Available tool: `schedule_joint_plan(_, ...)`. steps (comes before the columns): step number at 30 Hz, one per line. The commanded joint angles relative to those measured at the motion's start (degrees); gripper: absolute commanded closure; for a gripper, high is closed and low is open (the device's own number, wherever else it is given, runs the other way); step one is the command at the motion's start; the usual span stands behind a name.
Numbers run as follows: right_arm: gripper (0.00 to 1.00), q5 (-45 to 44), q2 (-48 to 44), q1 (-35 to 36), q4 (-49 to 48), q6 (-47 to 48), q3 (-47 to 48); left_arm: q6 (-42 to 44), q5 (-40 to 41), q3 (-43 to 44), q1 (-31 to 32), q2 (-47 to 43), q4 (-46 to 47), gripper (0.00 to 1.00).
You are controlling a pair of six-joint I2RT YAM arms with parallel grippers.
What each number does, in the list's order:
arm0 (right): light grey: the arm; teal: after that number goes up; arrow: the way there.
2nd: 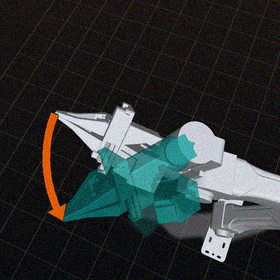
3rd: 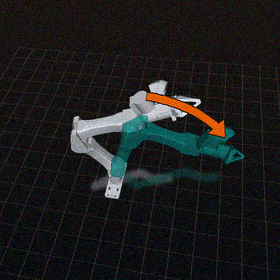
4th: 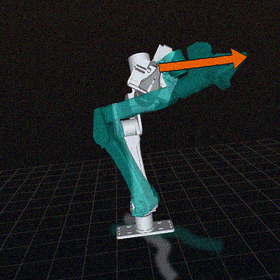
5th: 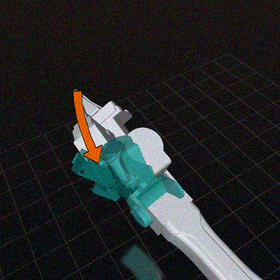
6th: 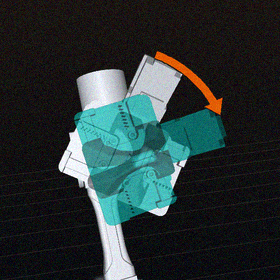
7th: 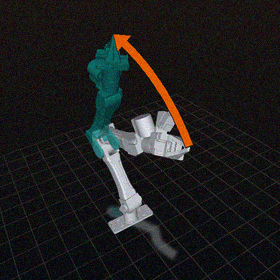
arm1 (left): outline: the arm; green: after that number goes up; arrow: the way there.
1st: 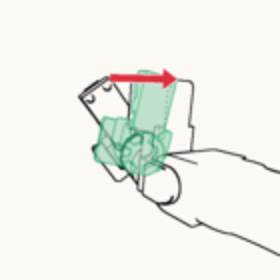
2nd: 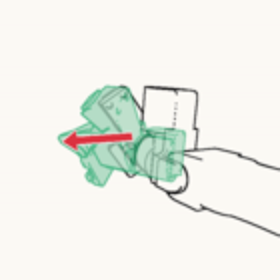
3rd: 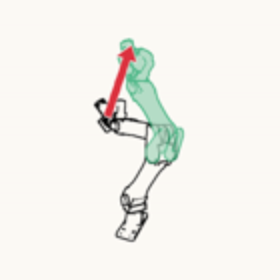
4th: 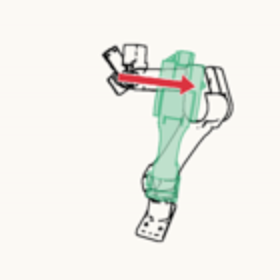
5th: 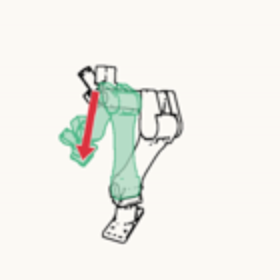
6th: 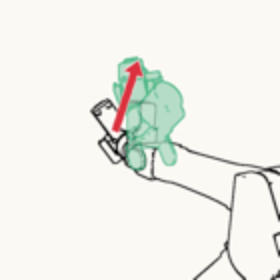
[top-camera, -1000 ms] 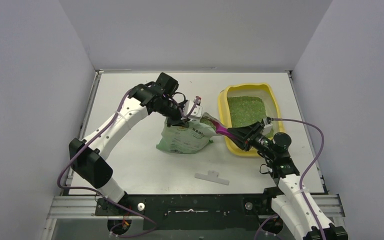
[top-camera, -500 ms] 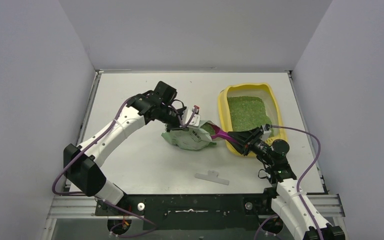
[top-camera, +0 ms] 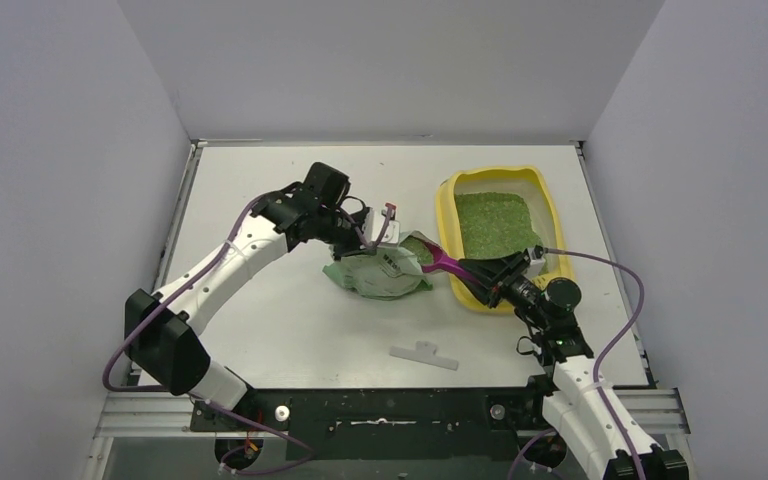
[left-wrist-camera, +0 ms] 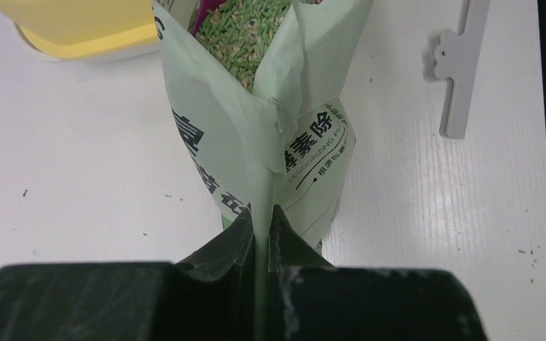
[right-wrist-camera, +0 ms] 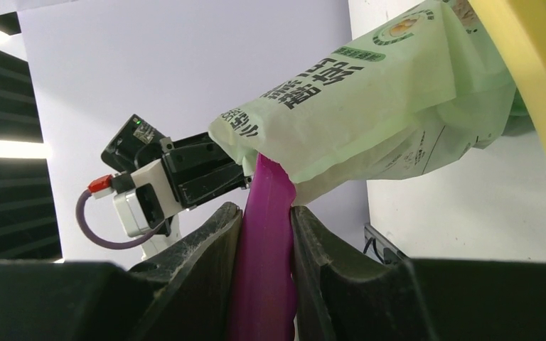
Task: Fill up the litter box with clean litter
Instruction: 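Scoop the cat litter from the cat litter bag.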
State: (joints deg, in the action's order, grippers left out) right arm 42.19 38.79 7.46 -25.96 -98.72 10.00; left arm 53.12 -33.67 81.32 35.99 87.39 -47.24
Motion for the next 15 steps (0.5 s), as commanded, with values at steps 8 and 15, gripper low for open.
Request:
schedule_joint_plan(8, 1.00, 1.7, 2.7, -2.0, -8.6, -0.8, 5.9, -2.8, -1.4, -4.2, -2.3, -4.5, 3.8, 1.00)
schedule_joint_plan(15, 1.00, 2.0, 2.8, -3.5, -9.0, -1.4, 6.4, -4.3, 0.4, -4.3, -2.8, -5.9, 3.9, 1.00)
